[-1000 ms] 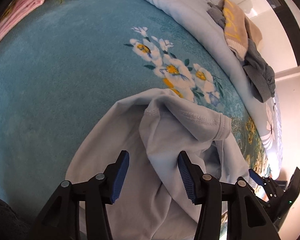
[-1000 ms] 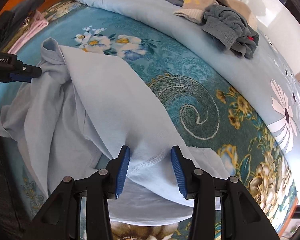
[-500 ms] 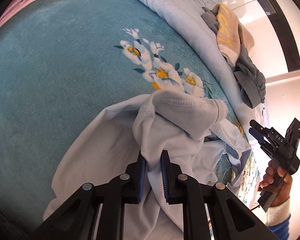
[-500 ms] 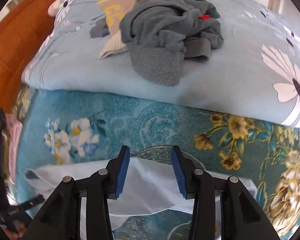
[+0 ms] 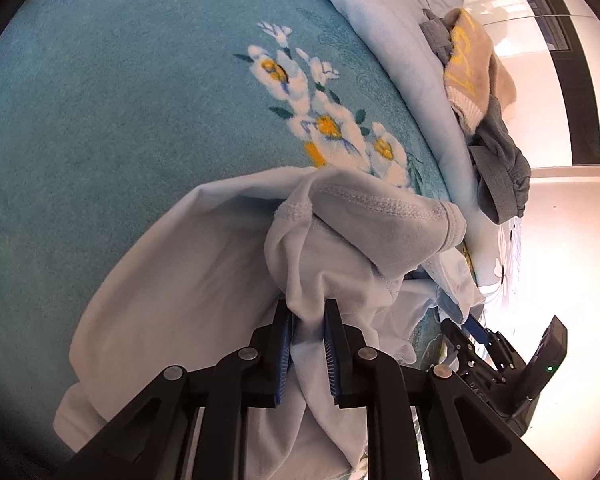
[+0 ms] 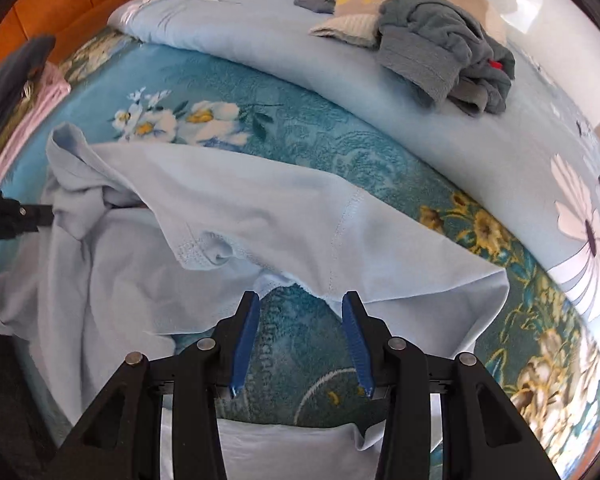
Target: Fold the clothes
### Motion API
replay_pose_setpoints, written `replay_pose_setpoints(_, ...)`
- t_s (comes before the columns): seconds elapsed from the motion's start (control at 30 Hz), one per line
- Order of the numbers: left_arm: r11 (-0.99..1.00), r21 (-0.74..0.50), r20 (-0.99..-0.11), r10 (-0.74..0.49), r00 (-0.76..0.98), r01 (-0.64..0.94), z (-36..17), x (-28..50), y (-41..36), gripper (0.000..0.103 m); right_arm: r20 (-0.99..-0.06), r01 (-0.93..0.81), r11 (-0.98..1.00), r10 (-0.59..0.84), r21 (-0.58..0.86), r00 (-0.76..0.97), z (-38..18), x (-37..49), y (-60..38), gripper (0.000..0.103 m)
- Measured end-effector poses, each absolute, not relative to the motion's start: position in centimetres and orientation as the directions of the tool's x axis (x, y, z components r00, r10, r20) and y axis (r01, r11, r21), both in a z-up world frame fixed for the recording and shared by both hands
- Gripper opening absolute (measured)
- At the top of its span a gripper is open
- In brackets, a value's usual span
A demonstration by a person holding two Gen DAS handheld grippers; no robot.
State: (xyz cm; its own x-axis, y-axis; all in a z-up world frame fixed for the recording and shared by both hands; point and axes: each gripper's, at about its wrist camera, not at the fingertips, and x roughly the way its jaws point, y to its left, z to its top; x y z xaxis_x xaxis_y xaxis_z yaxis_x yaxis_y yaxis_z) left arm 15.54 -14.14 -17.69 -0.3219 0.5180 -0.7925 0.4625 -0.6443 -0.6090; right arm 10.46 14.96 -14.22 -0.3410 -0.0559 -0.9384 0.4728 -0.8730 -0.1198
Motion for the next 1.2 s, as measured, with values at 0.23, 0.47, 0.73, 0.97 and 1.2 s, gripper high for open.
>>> replay_pose_setpoints(0.23,-0.591,-0.598,-0.794,0.531,-0.297,0.542,-19.7,16.2,-14.2,0.039,-0.919,0.498,-0.841,0.0,-0.213,-0.395,-14.6,9.3,12.8,0.044)
replay_pose_setpoints(0.47,-0.693,-0.586,-0.808,0.465,-0.361,0.42,-16.0,16.5,-13.5,0.002,-0.933,0.366,-0.928,-0.064,-0.075,-0.353,-13.1,8.4,13.4,0.003)
replay_pose_setpoints(0.73,-0.874,-0.452,-0.79,0.299,-0.536,0.178,-4.5,17.7,-13.8,0.002,-0.82,0.22,-0.975,-0.093,-0.041,-0.565,-2.2,9.3,15.5,0.002)
replay_pose_setpoints(0.97,-0.977,-0.213,-0.671,0.151,-0.726,-0.006,9.0,19.9,-13.7,0.002,-0.62,0.128,-0.991,-0.118,0.029,-0.775,10.8,11.2,18.6,0.002)
replay_pose_setpoints(1.2,-0.994,-0.053,-0.531,0.11,-0.84,-0.097,17.7,25.2,-11.9,0.002,-0.396,0.116,-0.992,-0.129,0.058,-0.909,21.0,16.5,20.7,0.002)
